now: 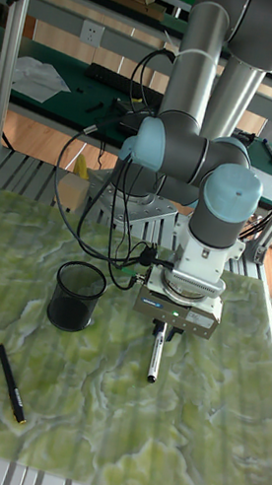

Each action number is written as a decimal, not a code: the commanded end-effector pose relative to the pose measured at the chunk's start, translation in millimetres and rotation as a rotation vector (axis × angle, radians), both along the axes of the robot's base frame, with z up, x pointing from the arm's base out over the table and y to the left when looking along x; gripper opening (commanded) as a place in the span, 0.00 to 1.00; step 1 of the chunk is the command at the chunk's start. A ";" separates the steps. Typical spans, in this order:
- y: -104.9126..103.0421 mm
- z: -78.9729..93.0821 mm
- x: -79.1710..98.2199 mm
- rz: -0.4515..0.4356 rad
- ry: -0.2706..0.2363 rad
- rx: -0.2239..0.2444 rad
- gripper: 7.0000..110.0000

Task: Put the pen into the pen holder

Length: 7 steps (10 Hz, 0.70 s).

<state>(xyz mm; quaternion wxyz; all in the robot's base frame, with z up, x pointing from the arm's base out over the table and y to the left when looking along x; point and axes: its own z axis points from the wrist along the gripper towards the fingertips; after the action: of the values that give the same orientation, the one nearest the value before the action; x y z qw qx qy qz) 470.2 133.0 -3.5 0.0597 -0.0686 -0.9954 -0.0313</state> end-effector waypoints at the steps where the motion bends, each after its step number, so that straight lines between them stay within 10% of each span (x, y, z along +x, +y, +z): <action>1: 2.1 -3.5 -0.1 -0.013 0.011 -0.001 0.15; 7: 0.2 -5.0 4.8 -0.029 -0.005 -0.012 0.00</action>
<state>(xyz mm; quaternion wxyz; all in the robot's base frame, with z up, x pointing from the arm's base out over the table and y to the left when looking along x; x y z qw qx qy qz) 470.5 131.9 -8.9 0.0627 -0.0750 -0.9950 -0.0222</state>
